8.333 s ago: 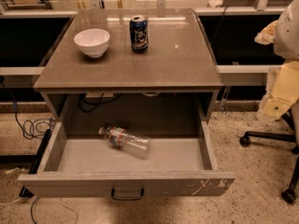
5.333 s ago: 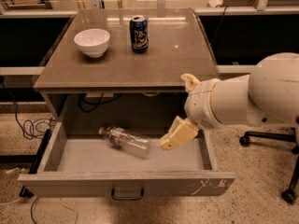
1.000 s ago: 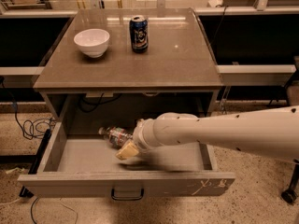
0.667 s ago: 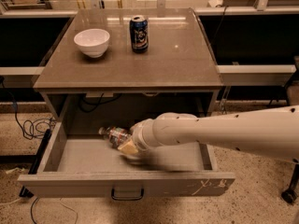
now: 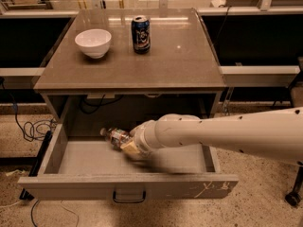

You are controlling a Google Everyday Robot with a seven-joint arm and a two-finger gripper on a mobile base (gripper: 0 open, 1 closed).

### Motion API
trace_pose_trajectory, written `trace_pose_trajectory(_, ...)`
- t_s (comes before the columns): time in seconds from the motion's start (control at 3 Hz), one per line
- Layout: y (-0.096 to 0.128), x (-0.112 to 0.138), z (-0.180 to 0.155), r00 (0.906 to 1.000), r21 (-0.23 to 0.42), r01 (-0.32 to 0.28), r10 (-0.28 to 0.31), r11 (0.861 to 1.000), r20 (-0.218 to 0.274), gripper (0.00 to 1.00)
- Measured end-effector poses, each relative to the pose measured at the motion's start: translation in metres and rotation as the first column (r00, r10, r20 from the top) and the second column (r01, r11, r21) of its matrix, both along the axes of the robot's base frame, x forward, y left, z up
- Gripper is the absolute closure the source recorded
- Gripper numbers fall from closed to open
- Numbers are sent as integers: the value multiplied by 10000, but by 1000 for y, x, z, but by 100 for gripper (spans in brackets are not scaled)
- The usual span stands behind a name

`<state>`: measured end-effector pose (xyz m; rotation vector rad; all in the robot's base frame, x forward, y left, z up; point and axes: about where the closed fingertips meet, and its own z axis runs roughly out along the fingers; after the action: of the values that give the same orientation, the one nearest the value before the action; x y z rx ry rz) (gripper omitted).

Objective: Pick water bottle from top drawer and place on counter

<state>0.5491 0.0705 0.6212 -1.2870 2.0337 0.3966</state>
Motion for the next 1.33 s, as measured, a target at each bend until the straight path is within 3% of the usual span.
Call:
trace_pose_trajectory(0.67, 1, 0, 11, 9998, 95, -183, 183, 9998, 14, 100)
trace_pose_trajectory(1.33, -24, 7, 75, 9971, 414, -359, 330, 9985, 685, 100)
